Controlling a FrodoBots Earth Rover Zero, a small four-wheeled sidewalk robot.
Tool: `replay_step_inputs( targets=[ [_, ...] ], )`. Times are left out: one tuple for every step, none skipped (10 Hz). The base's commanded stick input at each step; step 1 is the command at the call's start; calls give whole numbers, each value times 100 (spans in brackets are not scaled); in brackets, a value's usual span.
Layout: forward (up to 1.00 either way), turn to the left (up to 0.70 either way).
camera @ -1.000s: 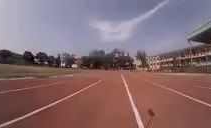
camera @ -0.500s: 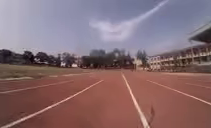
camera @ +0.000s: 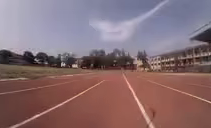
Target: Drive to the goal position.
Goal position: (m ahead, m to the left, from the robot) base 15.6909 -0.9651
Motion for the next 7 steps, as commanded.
replay_step_inputs(
  targets=[
    [70,0],
    [70,0],
    [70,0],
    [70,0],
    [70,0],
    [70,0],
    [70,0]
  ],
)
